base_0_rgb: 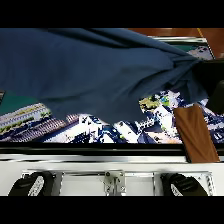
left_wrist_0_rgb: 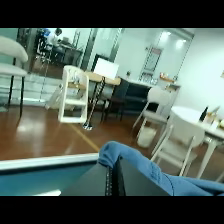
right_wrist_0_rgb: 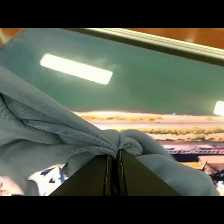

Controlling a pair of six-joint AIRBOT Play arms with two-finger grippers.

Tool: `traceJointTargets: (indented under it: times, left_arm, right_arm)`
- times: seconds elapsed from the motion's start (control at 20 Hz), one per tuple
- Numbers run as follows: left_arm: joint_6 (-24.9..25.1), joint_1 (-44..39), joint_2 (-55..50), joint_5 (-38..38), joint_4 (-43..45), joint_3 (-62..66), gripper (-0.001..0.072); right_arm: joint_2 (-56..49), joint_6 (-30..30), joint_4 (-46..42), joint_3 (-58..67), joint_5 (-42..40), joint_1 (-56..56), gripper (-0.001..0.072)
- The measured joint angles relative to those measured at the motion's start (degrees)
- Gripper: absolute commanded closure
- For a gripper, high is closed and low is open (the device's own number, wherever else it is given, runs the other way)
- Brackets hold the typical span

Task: Fold the shirts.

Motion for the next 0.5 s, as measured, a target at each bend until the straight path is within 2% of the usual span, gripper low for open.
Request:
traceJointTargets:
  times: [0.15, 0.3, 0.5]
  left_arm:
    - [-3.1, 0.4, 0.9, -9.8, 8.4, -1.6, 0.0664]
    - [-4.9, 0.6, 2.8, -19.3, 16.3, -8.6, 0.0663]
    - [-5.7, 0.7, 7.2, -24.4, 21.4, -26.2, 0.0663]
  right_arm:
    - [-1.3, 0.2, 1.9, 1.0, 7.3, 0.0, 0.0654]
    - [-5.3, -0.3, 4.3, -0.1, 14.3, 0.0, 0.0654]
    - [-13.8, -3.2, 7.8, -6.6, 16.4, 0.3, 0.0653]
